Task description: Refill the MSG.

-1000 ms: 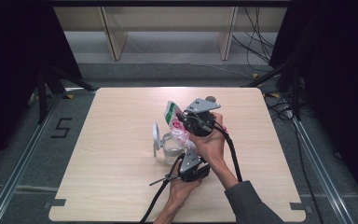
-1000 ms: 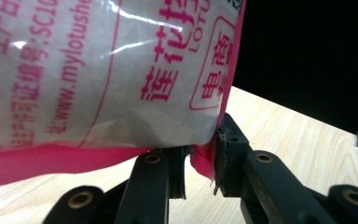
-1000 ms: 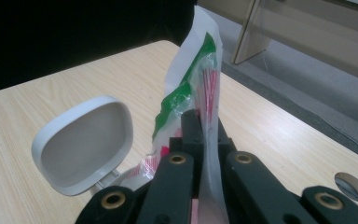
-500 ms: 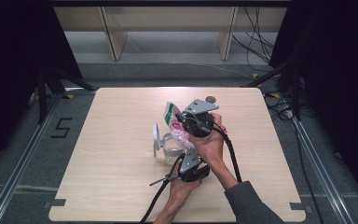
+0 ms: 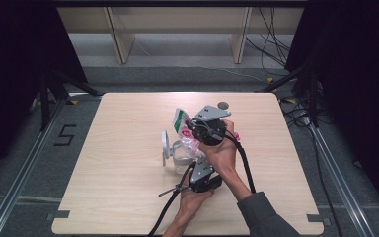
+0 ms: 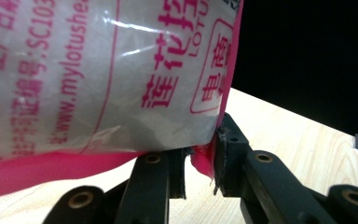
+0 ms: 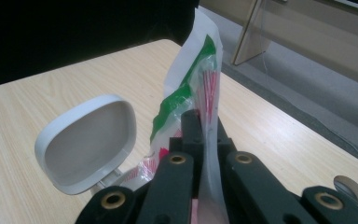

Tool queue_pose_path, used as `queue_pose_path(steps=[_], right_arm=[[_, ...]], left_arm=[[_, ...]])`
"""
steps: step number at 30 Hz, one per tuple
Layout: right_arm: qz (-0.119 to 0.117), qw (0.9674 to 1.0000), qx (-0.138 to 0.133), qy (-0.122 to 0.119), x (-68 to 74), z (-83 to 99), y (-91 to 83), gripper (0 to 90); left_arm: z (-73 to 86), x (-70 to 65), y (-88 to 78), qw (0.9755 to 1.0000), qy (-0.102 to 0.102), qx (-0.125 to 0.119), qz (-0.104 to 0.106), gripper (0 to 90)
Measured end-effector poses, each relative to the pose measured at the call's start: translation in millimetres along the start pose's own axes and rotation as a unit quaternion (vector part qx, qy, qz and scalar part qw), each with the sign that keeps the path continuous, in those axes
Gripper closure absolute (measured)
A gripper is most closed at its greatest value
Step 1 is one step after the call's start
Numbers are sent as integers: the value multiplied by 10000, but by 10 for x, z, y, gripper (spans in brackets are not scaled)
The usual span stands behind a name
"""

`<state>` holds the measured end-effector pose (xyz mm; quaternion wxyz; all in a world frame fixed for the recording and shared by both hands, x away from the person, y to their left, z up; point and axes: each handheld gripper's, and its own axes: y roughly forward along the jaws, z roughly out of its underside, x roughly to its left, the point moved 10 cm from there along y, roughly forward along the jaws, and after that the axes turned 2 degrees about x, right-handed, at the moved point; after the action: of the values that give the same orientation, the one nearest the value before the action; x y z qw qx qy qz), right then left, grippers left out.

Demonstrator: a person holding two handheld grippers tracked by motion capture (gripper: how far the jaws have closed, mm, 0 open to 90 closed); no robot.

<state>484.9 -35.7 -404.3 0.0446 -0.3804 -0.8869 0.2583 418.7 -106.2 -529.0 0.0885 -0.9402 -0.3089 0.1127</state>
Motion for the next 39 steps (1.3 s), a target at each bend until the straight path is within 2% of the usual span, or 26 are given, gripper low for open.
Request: queue_pose_path(steps=[1,2,3,5,6,7,8,9,10,11,12,14,15,17,19,20,22,26,27,28,29,33,34,35,38,39], right_arm=[[-67,9999,62,106,13,11,-13,900],[-14,10000,-40,63,-9,-7,-7,900],[-37,10000,-41,-6,-8,-11,-15,900],[-50,10000,28,30,4,2,-22,900],[-70,9999,28,-89,-2,3,-10,900],[-66,9999,16,-94,-6,0,-10,900],[-43,10000,-7,35,3,-4,-15,900],[-12,9999,-89,-69,-20,-28,-19,900],[-81,10000,-25,50,2,-17,-32,900],[-49,9999,-74,57,3,-21,-20,900],[-65,10000,-16,-49,0,-6,-12,900],[-47,10000,18,23,8,4,-9,900],[-88,9999,-5,-65,1,-8,-11,900],[-55,9999,-42,79,9,-10,-16,900],[-91,9999,-8,-69,-1,-7,-16,900],[-38,10000,-26,67,2,-8,-18,900],[-54,9999,-53,104,0,-10,-15,900],[-19,10000,-68,-63,-18,-23,-20,900],[-50,10000,-36,45,4,-11,-18,900],[-26,10000,-59,-51,-13,-15,-9,900],[-40,10000,-38,54,3,-11,-9,900],[-110,9999,-34,8,-2,-17,-21,900],[-46,10000,-46,68,4,-14,-12,900],[-55,10000,-34,-27,2,-13,-4,900],[-70,9999,-32,109,6,-13,-15,900],[-70,9999,-25,79,11,-13,-15,900]], left_arm=[[0,4,-1,10000,-6,4,-8,762],[0,9,-6,10000,-3,22,-43,762],[1,8,-10,10000,7,36,-55,763],[0,-3,2,10000,21,2,0,762],[1,-1,0,10000,8,5,-6,762],[-6,-2,3,10000,-2,-19,2,762],[-10,-2,-2,10000,7,-12,-9,763],[-15,2,-7,10000,24,-26,-25,762],[-12,0,-6,10000,10,-27,-24,762],[-5,-4,2,10000,2,-19,7,762],[1,-2,1,10000,-13,-9,-7,763],[-7,-5,2,10000,0,-39,4,763],[-6,-2,-3,10000,10,-25,-16,762],[-6,-6,3,10000,15,-27,28,763],[-6,-6,-1,10000,12,-24,-16,762],[-5,-6,-1,10000,19,-22,-17,762],[-4,-2,3,10000,21,-25,-9,762],[-9,-6,0,10000,11,-29,-12,762],[-8,-5,6,10000,4,-35,2,762],[-10,-8,5,10000,-5,-28,-4,763],[-12,-9,2,10000,-4,-31,-6,762],[-14,-9,4,10000,7,-26,2,762],[-12,-13,5,10000,12,-27,-1,763],[-14,-14,4,10000,20,-40,-11,762],[-18,-11,5,10000,22,-45,-7,763],[-24,-17,5,10000,7,-78,1,763]])
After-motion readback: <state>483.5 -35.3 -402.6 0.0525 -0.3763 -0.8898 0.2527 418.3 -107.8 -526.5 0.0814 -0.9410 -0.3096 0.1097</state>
